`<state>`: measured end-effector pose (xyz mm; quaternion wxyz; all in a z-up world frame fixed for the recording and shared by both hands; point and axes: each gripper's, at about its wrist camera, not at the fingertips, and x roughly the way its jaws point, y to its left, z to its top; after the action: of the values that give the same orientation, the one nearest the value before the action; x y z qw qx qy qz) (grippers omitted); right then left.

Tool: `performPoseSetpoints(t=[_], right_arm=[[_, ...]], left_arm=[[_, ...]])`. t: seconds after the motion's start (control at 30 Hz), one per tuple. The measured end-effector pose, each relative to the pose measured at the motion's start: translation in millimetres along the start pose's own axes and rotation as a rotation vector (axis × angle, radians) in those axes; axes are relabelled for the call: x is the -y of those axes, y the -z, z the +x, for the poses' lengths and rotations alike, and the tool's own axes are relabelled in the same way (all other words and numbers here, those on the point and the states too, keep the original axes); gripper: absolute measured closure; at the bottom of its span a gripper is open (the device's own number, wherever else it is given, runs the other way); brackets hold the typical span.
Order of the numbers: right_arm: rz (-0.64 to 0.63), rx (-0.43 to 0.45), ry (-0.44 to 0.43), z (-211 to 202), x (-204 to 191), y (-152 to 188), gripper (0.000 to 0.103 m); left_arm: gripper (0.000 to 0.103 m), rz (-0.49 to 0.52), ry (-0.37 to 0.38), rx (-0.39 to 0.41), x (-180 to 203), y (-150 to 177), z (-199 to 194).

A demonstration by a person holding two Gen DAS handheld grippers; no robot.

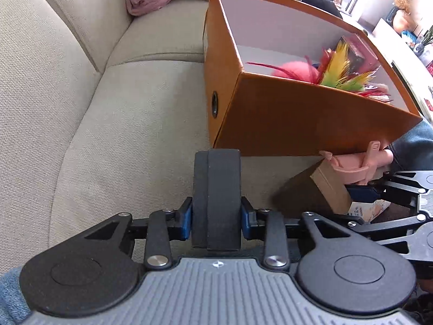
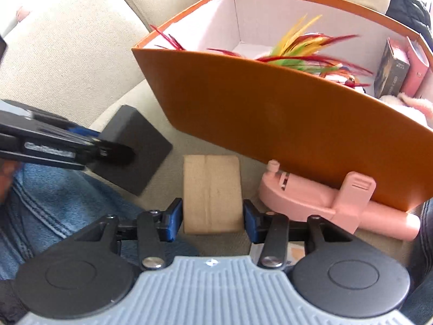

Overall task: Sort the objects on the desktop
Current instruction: 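Carry the black gift box and brown cardboard box over the orange box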

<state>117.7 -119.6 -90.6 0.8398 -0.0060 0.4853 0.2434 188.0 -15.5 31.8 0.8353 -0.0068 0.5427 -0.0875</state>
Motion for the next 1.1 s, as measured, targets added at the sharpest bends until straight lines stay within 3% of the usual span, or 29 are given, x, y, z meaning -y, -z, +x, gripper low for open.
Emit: performPoseSetpoints(t=[0.23,0.37,0.67,0.83,1.1], right_arm=[[0.007,0.031,-0.021,-10.3,7.7,-1.6,0.057],[0.008,0.073,-0.025,-28.3,10.9,1.4,0.057],[0.019,0.365,0.013,-127.1,27.6,-11.6,0.057],[0.053,0.472,0.126,-160.1,61.6,-39.5,0.057],[0.174,0.509,0.222,-137.4,126.0,-74.9,0.057]], left_arm=[[0.065,-0.001,0.003,0.053,7.5,11.9,-21.1],[0.065,0.029,0.031,0.123,22.2,12.4,-57.9],[0.065,0.093,0.165,0.291,66.2,-24.9,-122.5],[0.065,0.109,0.188,0.358,98.4,-77.0,-109.8],[0.065,0.077,0.197,0.292,131.2,-154.4,-19.8]])
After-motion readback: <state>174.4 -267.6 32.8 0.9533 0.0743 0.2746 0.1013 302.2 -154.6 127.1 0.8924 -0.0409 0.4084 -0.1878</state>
